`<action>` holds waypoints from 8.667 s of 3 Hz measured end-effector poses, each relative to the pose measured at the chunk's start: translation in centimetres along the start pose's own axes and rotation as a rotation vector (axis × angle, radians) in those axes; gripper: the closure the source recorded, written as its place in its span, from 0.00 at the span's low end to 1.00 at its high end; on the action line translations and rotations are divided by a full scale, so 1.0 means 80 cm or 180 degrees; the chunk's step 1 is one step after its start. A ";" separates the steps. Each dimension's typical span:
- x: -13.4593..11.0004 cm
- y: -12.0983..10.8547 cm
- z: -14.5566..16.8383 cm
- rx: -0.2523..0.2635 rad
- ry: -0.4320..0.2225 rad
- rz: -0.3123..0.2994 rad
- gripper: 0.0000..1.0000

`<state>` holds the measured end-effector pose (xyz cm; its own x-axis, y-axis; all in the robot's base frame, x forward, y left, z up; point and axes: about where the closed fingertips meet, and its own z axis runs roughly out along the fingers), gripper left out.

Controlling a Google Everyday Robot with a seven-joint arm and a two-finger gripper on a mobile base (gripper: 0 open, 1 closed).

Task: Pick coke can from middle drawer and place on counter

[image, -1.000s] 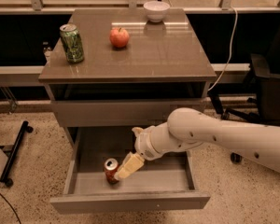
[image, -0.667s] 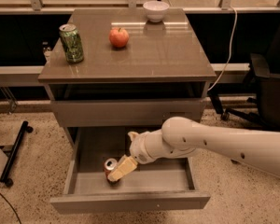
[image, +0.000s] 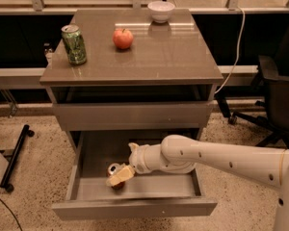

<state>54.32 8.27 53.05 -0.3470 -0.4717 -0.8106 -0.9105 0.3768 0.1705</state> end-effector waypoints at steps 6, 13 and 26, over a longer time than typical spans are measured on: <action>0.095 -0.022 0.091 -0.0208 -0.0186 0.0752 0.64; -0.036 0.003 -0.108 -0.1023 -0.0570 0.0291 1.00; -0.364 -0.074 -0.364 0.0634 -0.0391 -0.0021 1.00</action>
Offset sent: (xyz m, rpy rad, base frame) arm 0.0267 0.0233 -0.1017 0.0315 0.1210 -0.0396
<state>63.29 -3.44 91.92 -0.3002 -0.3785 -0.8755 -0.8460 0.5296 0.0611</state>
